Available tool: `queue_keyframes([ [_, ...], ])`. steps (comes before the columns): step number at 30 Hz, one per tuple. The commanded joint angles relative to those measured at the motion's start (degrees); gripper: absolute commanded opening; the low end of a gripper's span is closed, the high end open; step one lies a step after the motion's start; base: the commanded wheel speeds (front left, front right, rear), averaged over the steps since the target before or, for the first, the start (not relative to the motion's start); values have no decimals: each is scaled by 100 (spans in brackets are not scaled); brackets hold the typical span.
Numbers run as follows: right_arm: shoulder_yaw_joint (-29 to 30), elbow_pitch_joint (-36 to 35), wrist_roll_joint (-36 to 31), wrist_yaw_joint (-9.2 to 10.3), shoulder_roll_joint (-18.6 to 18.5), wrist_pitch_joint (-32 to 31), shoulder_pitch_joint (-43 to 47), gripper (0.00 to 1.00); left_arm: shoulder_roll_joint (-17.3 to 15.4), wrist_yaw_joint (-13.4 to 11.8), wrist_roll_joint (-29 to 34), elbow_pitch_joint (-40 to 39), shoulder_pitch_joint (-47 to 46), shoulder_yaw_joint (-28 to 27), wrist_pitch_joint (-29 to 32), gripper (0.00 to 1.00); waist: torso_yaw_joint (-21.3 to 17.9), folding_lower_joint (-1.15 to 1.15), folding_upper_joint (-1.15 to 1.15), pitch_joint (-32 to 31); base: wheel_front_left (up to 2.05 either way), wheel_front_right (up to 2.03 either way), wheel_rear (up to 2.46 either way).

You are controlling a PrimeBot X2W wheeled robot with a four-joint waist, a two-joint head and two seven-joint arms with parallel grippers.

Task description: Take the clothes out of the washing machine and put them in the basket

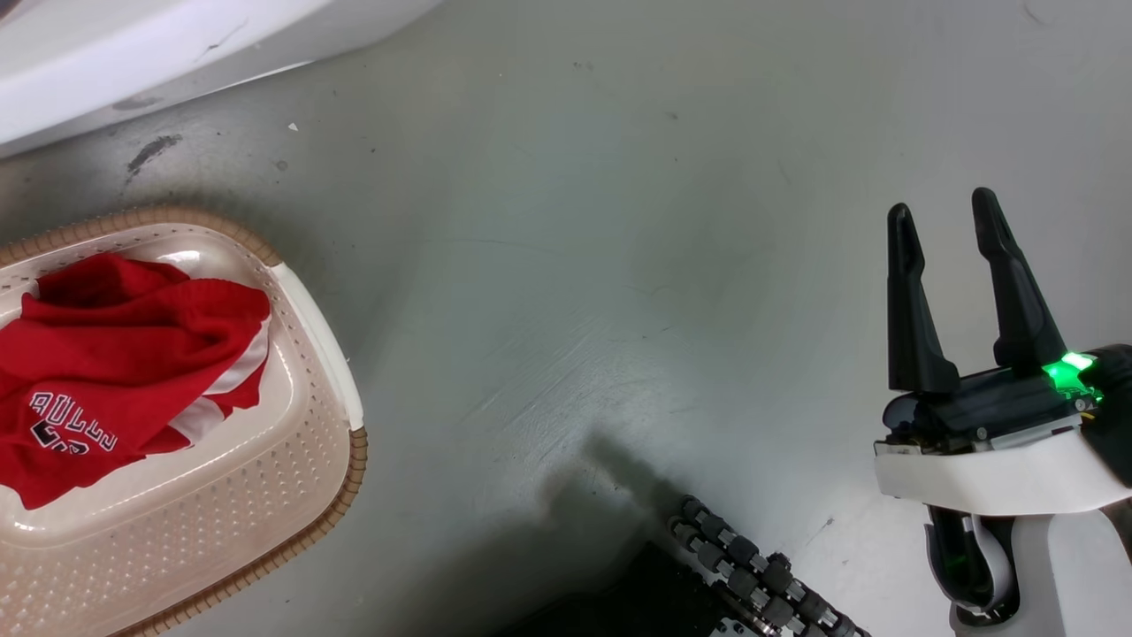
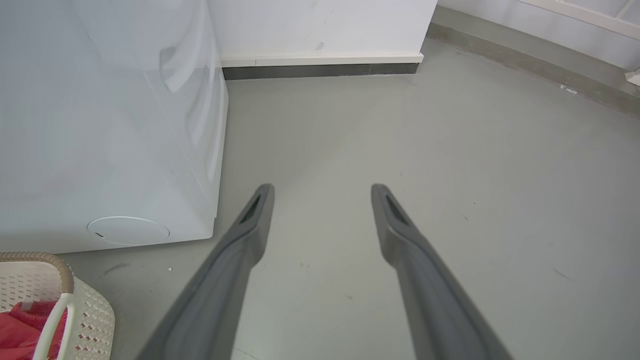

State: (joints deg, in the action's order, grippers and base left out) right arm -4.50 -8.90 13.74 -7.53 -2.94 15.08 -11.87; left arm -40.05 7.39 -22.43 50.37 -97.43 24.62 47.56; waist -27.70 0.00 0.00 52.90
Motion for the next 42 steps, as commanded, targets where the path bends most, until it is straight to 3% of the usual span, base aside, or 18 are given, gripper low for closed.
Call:
queue_keyframes([
  [1,-16,16,-1,8,12,14,-121,100,-31,6,-94,65,117,87,-83,0,-4,0,0,-20,0,0,0],
  [9,-94,49,-87,8,11,14,-367,100,-327,6,-354,-104,88,341,-844,0,-37,0,0,-226,0,0,0],
  [14,100,67,-290,8,10,14,-418,100,-258,6,-623,-91,384,391,-1613,0,254,0,0,-569,0,0,0],
  [21,338,19,-633,8,7,14,-453,100,81,1,-841,191,1020,348,-2779,0,734,0,0,-1088,0,0,0],
  [32,484,140,-1211,8,7,14,-17,100,770,1,-1159,279,2995,593,-5027,0,1523,0,0,-2591,0,0,0],
  [42,591,284,-1417,8,8,14,418,100,996,-389,-1117,-475,4453,692,-6073,0,1953,0,0,-3627,0,0,0],
])
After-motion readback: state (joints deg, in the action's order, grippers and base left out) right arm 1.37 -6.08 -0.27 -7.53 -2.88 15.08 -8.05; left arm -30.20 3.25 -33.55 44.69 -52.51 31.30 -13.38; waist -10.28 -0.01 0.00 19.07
